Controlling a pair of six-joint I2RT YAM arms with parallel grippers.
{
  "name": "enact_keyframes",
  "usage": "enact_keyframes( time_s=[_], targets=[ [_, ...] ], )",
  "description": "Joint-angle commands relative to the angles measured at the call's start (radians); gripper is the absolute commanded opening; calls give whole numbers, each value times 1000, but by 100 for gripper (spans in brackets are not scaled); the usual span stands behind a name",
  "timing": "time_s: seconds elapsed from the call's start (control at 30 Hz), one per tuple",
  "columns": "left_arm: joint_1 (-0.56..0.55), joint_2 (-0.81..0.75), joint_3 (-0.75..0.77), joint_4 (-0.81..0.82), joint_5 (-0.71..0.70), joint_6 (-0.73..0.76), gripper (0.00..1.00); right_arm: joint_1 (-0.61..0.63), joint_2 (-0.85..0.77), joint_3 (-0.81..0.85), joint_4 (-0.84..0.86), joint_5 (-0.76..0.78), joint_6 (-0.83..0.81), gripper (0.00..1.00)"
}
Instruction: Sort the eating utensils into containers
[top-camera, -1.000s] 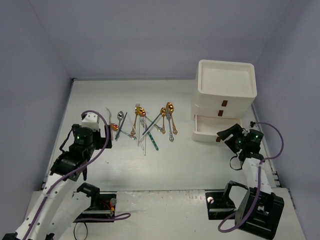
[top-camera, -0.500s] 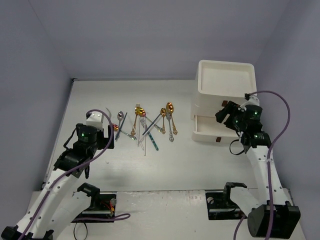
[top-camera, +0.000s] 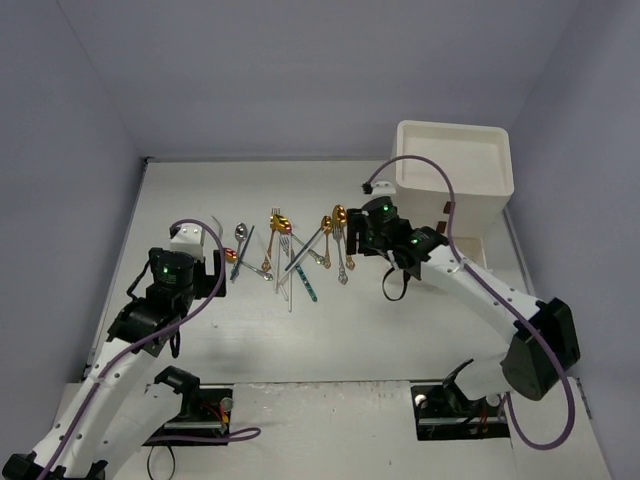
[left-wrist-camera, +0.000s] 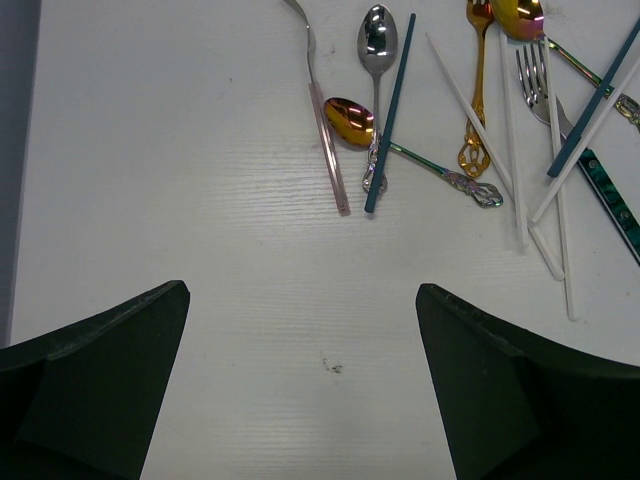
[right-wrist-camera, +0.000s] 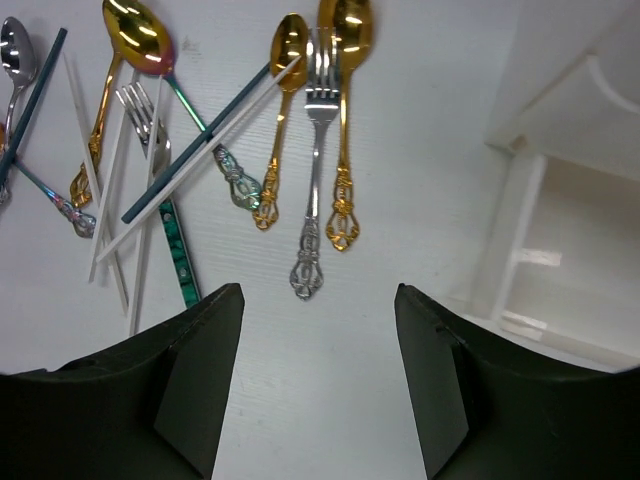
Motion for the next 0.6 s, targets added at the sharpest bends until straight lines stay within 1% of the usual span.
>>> enact_keyframes(
  time_s=[0.0,0.1,0.17,0.23,0.3,0.4,0.57],
  targets=[
    [-3,2,25,45,-37,-3,96,69,147,116,52,127,96,58],
    [-2,4,26,44,-40,-5,97,94,270,183,75,152,212,53],
    [-2,7,28,42,-39,-6,96,97,325,207,97,150,289,46],
    [-2,10,29,40,-39,-4,97,98,392,220,113,147,393,41],
    [-2,12,32,35,-41,-6,96,98,443,248,124,115,470,35],
    [-2,8,33,34,-51,-6,97,100,514,265,148,84,573,32],
    [-1,5,32,31,-53,-7,96,109,563,259,189,55,646,31]
  ],
)
